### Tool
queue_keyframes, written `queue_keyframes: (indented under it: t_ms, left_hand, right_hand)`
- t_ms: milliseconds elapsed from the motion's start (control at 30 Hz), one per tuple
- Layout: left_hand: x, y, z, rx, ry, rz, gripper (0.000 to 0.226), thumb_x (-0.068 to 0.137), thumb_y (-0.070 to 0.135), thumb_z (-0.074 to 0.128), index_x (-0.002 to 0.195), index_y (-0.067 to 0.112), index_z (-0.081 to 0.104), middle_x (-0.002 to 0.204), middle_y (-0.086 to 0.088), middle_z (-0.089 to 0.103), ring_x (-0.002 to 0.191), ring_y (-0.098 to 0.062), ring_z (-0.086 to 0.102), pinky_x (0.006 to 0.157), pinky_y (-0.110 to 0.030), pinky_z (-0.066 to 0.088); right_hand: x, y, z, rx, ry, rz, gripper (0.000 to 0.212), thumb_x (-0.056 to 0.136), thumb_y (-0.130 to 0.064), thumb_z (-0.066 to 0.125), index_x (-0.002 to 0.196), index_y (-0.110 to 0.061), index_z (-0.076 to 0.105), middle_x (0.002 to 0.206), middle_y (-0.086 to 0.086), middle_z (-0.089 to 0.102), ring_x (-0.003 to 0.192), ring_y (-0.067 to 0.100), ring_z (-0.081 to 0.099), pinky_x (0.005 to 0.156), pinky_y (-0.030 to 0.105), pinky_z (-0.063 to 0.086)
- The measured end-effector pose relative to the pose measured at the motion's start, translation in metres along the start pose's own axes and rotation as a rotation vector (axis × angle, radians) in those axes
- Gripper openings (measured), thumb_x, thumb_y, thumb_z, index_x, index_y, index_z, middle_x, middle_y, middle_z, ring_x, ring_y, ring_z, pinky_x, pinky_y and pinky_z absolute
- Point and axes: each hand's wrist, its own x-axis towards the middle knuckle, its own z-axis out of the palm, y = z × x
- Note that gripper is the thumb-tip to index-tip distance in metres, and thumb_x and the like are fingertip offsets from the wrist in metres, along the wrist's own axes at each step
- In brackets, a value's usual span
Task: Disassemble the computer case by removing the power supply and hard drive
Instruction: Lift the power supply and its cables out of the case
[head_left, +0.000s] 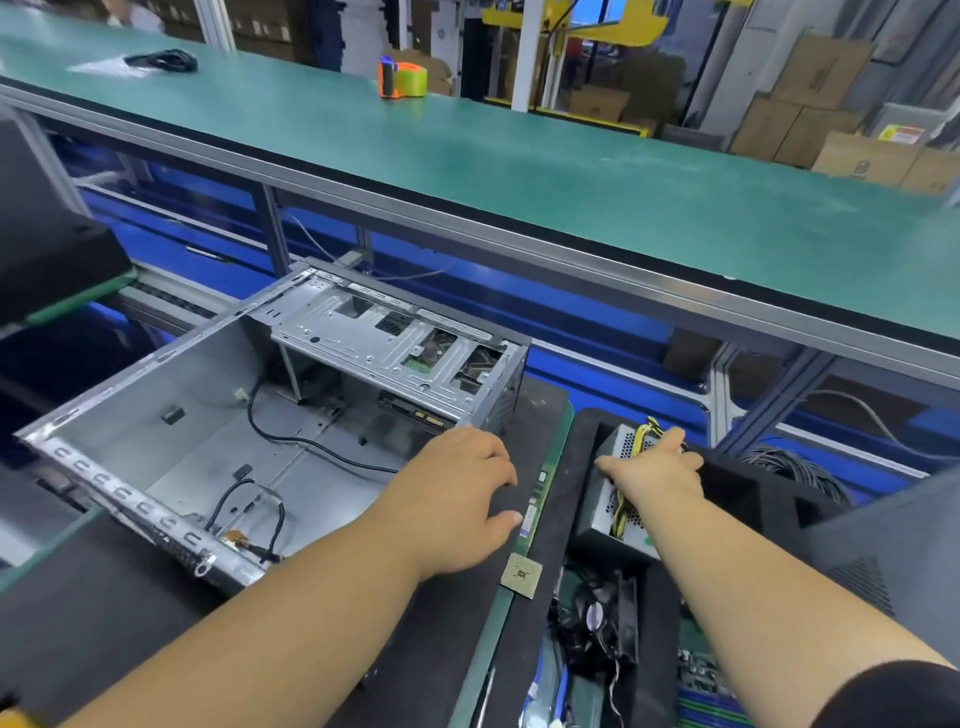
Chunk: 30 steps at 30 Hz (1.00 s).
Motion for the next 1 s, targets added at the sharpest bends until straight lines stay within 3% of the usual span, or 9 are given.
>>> queue_keyframes:
  t_ms: [100,267,400,467,667,900,1000]
  left_hand:
    - [0.000,0.001,0.002,-0.012,0.012,-0.006,0.040,0.090,0.051,0.057,0.122,0.028,0.063,0.125,0.013,0.051,0.124,-0.009,0.040,0.112,-0.017,0.009]
    - [0.000,0.002,0.003,-0.008,0.011,-0.018,0.039,0.090,0.052,0.057,0.120,0.028,0.063,0.124,0.014,0.051,0.122,-0.008,0.040,0.111,-0.019,0.015]
    - [0.000,0.004,0.001,0.006,0.007,-0.016,0.037,0.089,0.051,0.058,0.116,0.027,0.065,0.121,0.013,0.054,0.120,-0.009,0.043,0.111,-0.022,0.021]
    - [-0.001,0.005,0.000,0.003,0.011,-0.018,0.035,0.088,0.050,0.060,0.114,0.026,0.067,0.119,0.012,0.055,0.118,-0.010,0.045,0.110,-0.023,0.023]
    - [-0.003,0.007,-0.004,-0.023,-0.011,-0.033,0.029,0.088,0.045,0.062,0.109,0.025,0.069,0.116,0.011,0.059,0.116,-0.011,0.049,0.106,-0.031,0.037]
    - [-0.017,0.006,-0.021,-0.261,0.119,-0.031,0.015,0.090,0.024,0.066,0.103,0.029,0.072,0.113,0.017,0.062,0.114,-0.003,0.051,0.103,-0.026,0.039]
    - [-0.029,0.002,-0.030,-0.367,0.180,-0.047,0.015,0.090,0.022,0.066,0.101,0.031,0.072,0.109,0.022,0.061,0.113,0.001,0.051,0.101,-0.025,0.040]
  right_hand:
    - [0.007,0.000,-0.003,0.023,-0.040,0.022,0.104,0.067,-0.062,0.076,0.142,-0.027,0.014,0.136,0.018,0.032,0.109,0.040,0.050,0.074,0.043,0.051]
    - [0.009,-0.002,-0.012,0.104,-0.128,-0.012,0.105,0.084,-0.052,0.067,0.157,-0.028,-0.005,0.154,0.019,0.022,0.125,0.042,0.044,0.088,0.044,0.045]
    - [-0.006,0.006,-0.016,0.129,-0.159,-0.124,0.107,0.087,-0.066,0.056,0.155,-0.032,-0.019,0.160,0.020,0.015,0.131,0.042,0.042,0.095,0.041,0.044]
    - [-0.021,0.011,-0.017,0.112,-0.152,-0.157,0.105,0.088,-0.063,0.056,0.155,-0.031,-0.018,0.159,0.022,0.016,0.135,0.043,0.039,0.103,0.043,0.041]
    - [-0.076,0.032,-0.014,0.075,0.004,-0.354,0.091,0.093,-0.048,0.058,0.158,-0.021,0.000,0.156,0.020,0.021,0.139,0.042,0.028,0.108,0.050,0.036]
    - [-0.143,0.053,0.009,0.081,-0.063,-0.465,0.063,0.091,-0.046,0.059,0.145,-0.020,0.037,0.142,0.007,0.044,0.128,0.030,0.046,0.096,0.040,0.042]
    - [-0.168,0.059,0.028,0.026,-0.113,-0.483,0.050,0.090,-0.044,0.059,0.133,-0.022,0.047,0.120,0.001,0.057,0.107,0.024,0.057,0.084,0.035,0.047]
